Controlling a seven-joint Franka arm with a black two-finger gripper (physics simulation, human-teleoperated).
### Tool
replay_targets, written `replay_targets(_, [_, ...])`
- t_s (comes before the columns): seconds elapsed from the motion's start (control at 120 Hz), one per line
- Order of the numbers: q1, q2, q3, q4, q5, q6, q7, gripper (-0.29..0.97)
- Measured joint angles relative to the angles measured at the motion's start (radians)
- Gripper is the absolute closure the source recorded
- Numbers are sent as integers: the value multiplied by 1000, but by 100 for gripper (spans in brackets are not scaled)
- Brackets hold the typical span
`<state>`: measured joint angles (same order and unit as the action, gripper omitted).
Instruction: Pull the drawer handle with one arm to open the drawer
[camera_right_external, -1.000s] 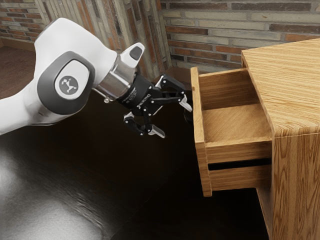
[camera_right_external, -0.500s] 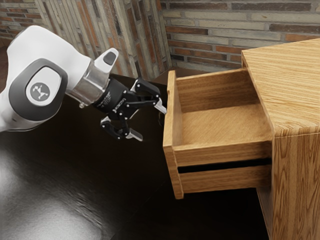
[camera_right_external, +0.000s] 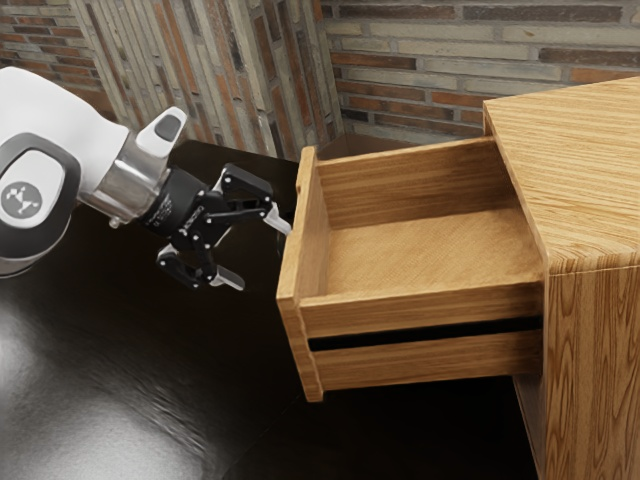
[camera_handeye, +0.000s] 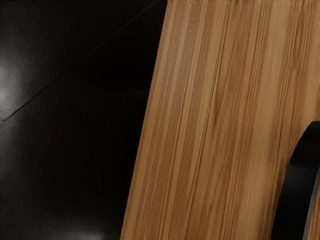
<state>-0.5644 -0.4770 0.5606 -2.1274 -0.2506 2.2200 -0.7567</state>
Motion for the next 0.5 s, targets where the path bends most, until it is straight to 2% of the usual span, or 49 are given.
replay_targets(0.275, [48,-88,-17,-48,41,-3,-4,0])
replay_targets(0.3, [90,-126,-80,33,95,-33,-2,0])
replay_targets(0.358, [189,-166,-276,472,259,-235,32,0])
replay_targets(0.392, [233,-155,-360,595,355,-350,76,0])
replay_targets(0.417, [240,-130,-397,609,413,-418,111,0])
replay_targets(0.433, [213,-107,-409,571,446,-445,132,0])
replay_targets(0.5, [54,-37,-390,436,539,-503,202,0])
